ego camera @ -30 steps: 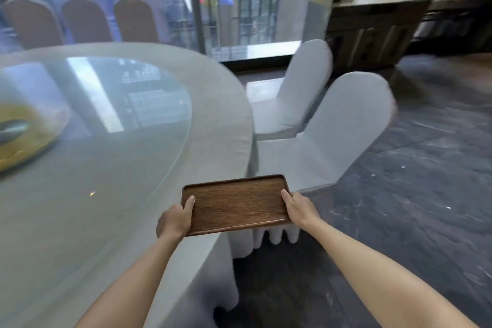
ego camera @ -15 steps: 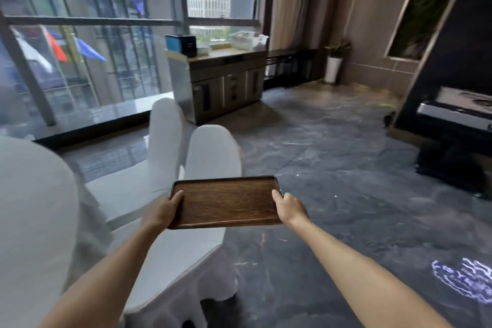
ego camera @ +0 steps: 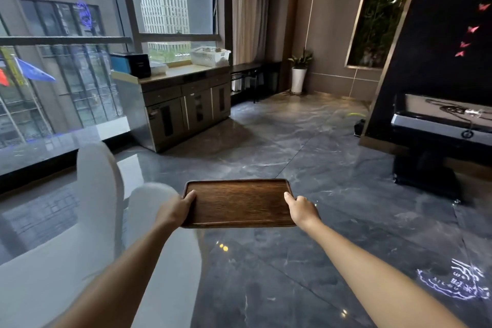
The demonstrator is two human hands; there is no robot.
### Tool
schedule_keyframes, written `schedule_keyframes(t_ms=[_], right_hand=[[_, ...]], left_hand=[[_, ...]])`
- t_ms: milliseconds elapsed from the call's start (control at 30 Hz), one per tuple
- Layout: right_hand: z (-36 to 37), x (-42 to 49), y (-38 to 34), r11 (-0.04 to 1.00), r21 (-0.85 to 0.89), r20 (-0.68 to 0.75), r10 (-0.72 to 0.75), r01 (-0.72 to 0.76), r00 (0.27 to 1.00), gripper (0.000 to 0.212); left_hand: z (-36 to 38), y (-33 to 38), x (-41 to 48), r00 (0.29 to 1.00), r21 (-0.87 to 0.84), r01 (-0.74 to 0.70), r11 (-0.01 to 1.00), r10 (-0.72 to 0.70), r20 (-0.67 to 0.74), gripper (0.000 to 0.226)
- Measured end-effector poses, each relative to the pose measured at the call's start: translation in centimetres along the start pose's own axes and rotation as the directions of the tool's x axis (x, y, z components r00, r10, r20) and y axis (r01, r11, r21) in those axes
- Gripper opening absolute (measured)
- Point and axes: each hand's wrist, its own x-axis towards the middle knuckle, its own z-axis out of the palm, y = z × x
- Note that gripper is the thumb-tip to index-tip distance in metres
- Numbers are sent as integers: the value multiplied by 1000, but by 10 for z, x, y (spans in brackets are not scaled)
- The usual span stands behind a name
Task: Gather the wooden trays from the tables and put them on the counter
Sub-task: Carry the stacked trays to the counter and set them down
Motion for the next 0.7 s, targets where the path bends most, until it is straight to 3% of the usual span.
schedule_keyframes(t_ms=[267,700], right_hand=[[-12,171,-58,992,103,-49,80,-75,996,58],[-19,518,-125,999,51,29,-7,6,1000,56]], left_hand=[[27,88,187,997,17,-70,997,70,15,55],[118,209,477,997,-2,61,998,-61,-44,57]])
